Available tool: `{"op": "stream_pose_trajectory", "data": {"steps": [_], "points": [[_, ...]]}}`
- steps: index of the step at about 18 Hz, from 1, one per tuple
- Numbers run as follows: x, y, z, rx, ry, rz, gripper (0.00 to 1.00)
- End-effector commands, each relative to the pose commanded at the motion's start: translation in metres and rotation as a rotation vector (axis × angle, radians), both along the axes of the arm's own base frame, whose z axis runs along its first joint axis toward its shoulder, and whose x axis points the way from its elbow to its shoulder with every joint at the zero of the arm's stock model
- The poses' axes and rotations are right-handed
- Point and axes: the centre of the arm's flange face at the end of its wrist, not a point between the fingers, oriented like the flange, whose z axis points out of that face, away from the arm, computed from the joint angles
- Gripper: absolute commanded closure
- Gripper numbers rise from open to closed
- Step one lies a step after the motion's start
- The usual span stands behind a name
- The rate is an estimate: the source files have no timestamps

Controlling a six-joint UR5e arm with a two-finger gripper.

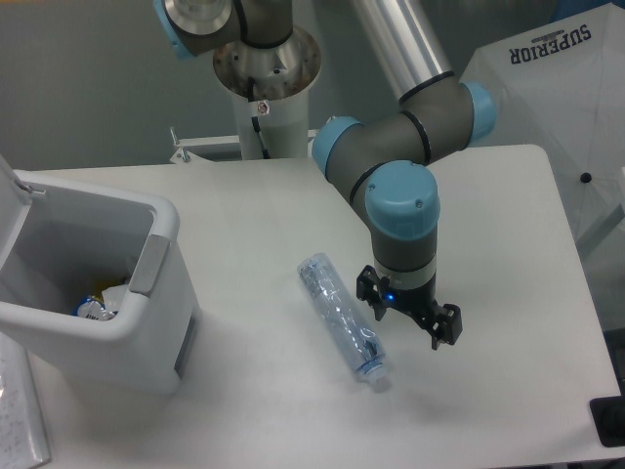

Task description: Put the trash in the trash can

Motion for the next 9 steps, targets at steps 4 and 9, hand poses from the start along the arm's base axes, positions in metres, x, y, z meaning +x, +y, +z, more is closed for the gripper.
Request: {"op": "stream_pose_trajectory", "data": {"steps": [4, 9], "points": [[0.002, 0.000, -0.003, -0.002, -0.004, 0.003, 0.00], [0.015, -0.005, -0.024, -0.018, -0.036, 0.020, 0.00]]}}
